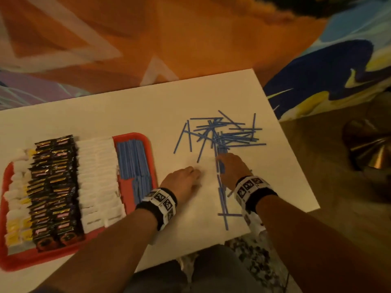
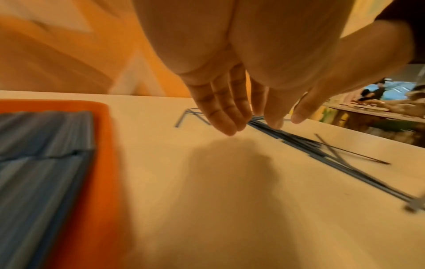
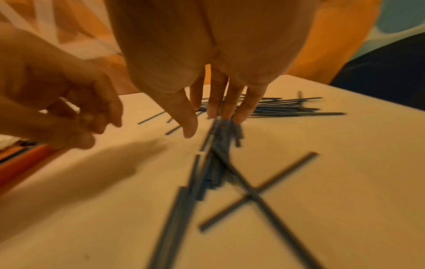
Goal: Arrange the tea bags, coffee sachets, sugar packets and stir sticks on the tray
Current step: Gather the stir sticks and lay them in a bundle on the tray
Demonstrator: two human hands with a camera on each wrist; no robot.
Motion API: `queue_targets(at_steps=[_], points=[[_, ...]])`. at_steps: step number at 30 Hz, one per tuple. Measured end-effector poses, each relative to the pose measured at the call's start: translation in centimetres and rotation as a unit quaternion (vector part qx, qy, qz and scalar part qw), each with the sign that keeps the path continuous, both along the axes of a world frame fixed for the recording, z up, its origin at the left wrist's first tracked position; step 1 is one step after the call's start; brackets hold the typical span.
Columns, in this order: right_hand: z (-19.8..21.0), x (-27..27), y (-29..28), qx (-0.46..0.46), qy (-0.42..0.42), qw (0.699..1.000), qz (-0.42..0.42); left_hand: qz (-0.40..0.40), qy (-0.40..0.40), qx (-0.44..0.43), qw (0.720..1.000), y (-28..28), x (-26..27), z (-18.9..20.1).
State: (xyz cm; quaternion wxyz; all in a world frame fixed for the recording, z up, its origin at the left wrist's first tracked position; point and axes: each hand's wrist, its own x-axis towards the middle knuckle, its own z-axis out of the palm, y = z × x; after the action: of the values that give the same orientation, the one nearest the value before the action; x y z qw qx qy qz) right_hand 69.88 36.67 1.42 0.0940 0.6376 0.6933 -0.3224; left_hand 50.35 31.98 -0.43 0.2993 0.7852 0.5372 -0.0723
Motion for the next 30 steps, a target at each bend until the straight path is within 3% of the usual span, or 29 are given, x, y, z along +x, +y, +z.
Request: queue_targets(at_steps=[3,6,9,13,17,24,30], points=[[-0.3,4.5,-1.0,0.000,-0.042,0.999,0.015,-0.078,0.013,-0.015,0.997,-1.2,4.5,-0.9],[-1.0,7.7,-2.2,-0.060,-0.062,0.994,0.063,-0.153,0.038,-0.038,0.987,-2.3,7.9,-1.7],[-1.8,9.0,-3.1,-0.067,-0.077,0.986,0.129,-0.183,0.075,-0.031,0.980,-2.6,9.8,-2.2],[-2.8,9.2,-3.0,-0.001,-0.056,0.988,0.143,-0.128,0.072,-0.029,0.989,-1.7,10.2,-2.2],[-2.9,9.2,-1.9,0.008,-0.028,0.992,0.127,-0.035,0.034,-0.047,0.998,0.2,9.7,-1.5],[-2.5,10.3,-1.4,-0.008,-0.014,0.996,0.090,0.097,0.045,0.033,0.994,2.4,8.4,-1.6],[-2.9,9.2,-2.9,-0.010,-0.051,0.986,0.158,0.176,0.072,0.032,0.981,3.3,8.0,-1.9]])
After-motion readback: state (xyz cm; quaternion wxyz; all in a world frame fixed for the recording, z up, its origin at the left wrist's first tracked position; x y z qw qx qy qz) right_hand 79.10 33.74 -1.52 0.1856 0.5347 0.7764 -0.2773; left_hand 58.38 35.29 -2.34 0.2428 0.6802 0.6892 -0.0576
